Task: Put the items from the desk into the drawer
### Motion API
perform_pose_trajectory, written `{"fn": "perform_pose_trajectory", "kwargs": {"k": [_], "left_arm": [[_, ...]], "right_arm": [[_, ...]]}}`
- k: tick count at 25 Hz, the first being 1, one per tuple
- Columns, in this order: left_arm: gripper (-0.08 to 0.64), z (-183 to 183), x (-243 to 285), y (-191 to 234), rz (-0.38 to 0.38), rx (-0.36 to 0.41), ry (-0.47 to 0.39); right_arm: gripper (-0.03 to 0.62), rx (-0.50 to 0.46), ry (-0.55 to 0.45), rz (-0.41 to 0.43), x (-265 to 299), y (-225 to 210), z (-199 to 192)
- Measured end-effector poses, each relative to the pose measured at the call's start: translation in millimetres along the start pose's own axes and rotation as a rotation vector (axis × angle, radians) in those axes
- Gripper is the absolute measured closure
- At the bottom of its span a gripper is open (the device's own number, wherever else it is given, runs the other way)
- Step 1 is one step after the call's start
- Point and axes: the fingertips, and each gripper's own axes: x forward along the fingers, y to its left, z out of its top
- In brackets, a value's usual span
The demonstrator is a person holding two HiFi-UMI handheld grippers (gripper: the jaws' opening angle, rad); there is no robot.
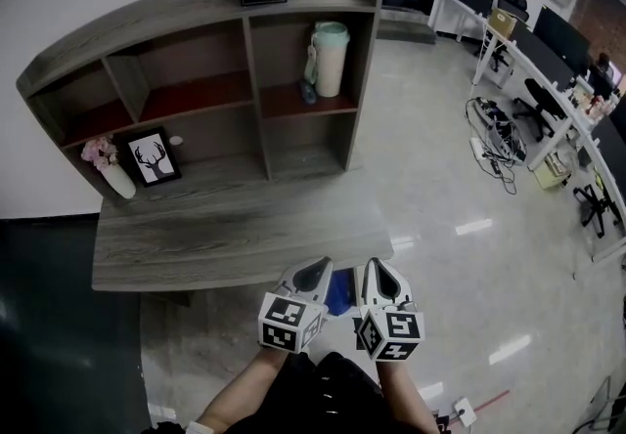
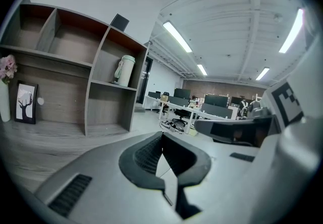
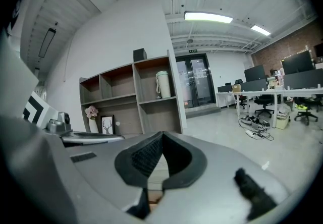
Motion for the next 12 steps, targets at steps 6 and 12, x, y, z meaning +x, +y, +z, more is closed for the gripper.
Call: {"fn": "perform_pose_trajectory", "kwargs": {"k": [6, 12], "left_arm": [[0.549, -1.1, -0.8, -3.5, -0.004, 0.0, 0.002], [0.549, -0.5, -0.9, -2.2, -0.001, -0.003, -0.002]], "right_arm": [[0.581, 0.008, 0.009, 0.003, -4.3, -0.2, -4.4], [0.581, -0.008, -0.022, 0.004, -4.8, 3.4, 6.0]]}}
